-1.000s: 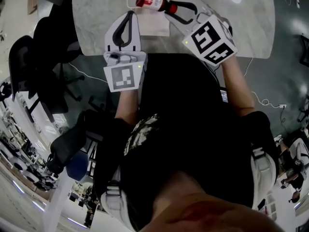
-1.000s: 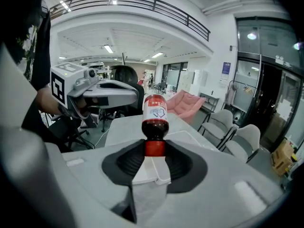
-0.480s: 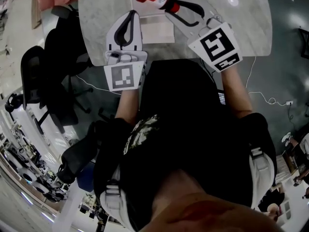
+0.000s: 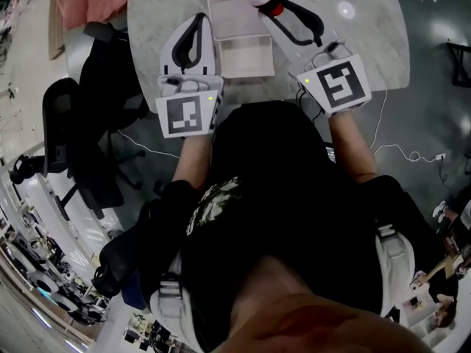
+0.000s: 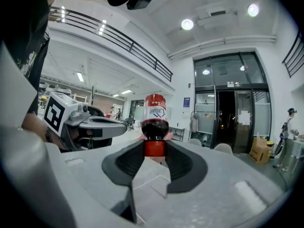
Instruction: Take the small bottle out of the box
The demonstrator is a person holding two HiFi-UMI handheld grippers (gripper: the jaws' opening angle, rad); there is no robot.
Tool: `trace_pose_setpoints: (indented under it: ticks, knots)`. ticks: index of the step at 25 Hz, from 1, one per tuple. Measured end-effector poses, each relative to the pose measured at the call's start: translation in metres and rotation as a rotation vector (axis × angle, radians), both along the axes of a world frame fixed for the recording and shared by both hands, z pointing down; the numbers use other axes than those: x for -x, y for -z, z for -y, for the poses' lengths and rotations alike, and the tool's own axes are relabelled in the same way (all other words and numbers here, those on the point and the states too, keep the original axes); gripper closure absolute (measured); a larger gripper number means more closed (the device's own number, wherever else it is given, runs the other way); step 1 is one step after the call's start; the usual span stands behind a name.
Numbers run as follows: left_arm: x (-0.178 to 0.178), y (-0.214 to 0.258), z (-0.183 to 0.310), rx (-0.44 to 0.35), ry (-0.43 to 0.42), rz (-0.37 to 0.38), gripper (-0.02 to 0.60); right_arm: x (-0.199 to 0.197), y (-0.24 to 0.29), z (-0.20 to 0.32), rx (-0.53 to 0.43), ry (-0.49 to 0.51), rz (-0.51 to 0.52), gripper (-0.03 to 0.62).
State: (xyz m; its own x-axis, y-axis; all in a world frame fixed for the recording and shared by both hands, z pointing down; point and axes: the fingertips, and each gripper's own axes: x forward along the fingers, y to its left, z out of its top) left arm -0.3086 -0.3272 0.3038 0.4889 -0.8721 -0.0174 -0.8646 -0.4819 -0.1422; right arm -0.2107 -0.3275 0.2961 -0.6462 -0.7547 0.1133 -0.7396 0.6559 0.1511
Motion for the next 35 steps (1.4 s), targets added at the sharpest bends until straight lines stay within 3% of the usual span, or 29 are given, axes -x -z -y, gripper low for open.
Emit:
trace_pose_setpoints:
  ticks: [10,14,19,25,35]
  knots:
    - [0.018,0.030,-0.009,-0.045,-0.088,-0.082,0.568,0.014,0.025,-0.010,-0.186,-0.118,0.097,0.462]
    - [0.026,0.031,-0.010,-0.041,-0.114,-0.101,0.568,0.016,0.035,-0.015,-0.211,-0.161,0.148,0.462]
    - [0.029,0.033,-0.017,-0.080,-0.146,-0.048,0.568,0.020,0.047,-0.020,-0.246,-0.204,0.184,0.462]
    - [0.030,0.040,-0.018,-0.101,-0.174,-0.051,0.568,0.023,0.064,-0.028,-0.270,-0.212,0.245,0.462]
    - [0.033,0.040,-0.024,-0.123,-0.188,-0.063,0.568,0.025,0.071,-0.027,-0.291,-0.207,0.241,0.462]
